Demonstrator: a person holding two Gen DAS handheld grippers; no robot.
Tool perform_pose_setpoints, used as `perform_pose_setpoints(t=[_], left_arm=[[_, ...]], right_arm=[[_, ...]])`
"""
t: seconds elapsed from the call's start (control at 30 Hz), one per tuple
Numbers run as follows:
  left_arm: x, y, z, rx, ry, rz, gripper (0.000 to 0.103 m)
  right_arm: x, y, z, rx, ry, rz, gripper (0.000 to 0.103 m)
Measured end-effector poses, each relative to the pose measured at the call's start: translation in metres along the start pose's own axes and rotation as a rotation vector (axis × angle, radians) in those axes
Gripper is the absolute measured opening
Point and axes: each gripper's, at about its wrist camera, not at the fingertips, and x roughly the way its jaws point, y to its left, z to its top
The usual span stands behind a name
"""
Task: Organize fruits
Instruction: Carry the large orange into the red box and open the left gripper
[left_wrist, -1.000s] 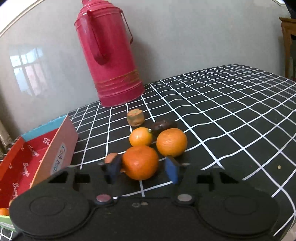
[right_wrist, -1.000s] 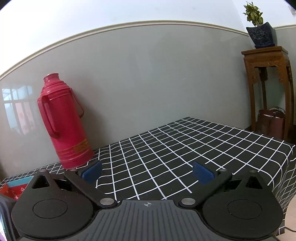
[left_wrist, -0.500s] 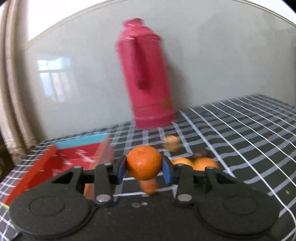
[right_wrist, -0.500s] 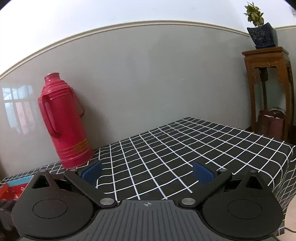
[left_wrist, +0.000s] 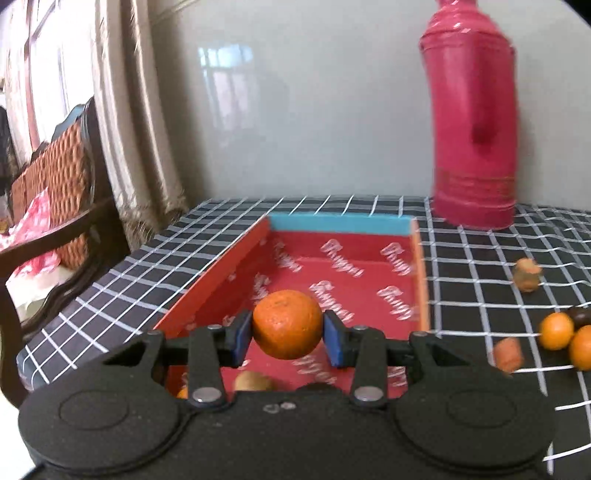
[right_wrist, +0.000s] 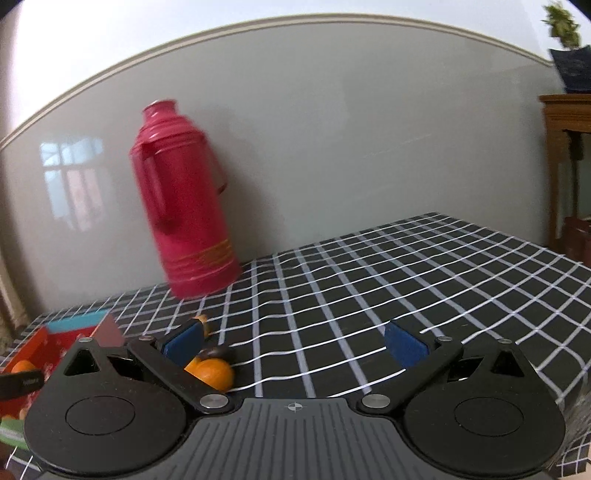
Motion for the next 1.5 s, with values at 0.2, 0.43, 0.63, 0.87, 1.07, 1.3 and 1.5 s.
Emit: perform_pose_setpoints(t=[0.2, 0.43, 0.63, 0.87, 1.07, 1.3, 1.5], left_arm=[[0.014, 0.019, -0.005, -0.052, 0.111, -0.021, 0.035], [-0.012, 0.034, -0.004, -0.044, 0.025, -0.046, 0.067], [-0.033, 0.055, -0.002, -0.03, -0.062, -0.05, 0.09], [-0.037, 0.08, -0.003, -0.035, -0.091, -0.031, 0.094], [-0.038, 0.105, -0.001, -0.083, -0.096, 0.003, 0.096], [-0.026, 0.132, 0.0, -0.157, -0.039, 0.031, 0.096], [-0.025, 0.147, -0.002, -0.198, -0.018, 0.064, 0.096]], right_arm=[[0.019, 0.032, -0.01, -0.059, 0.077, 0.087, 0.103], [0.034, 0.068, -0.025, -0.137, 0.14, 0.18, 0.103], [0.05, 0.1, -0.033, -0.191, 0.174, 0.25, 0.095], [0.082, 0.122, -0.045, -0.193, 0.272, 0.258, 0.073], [0.103, 0.131, -0.052, -0.195, 0.316, 0.237, 0.047], [0.109, 0.139, -0.057, -0.218, 0.302, 0.219, 0.023], [0.092, 0.147, -0.051, -0.218, 0.202, 0.256, 0.022]])
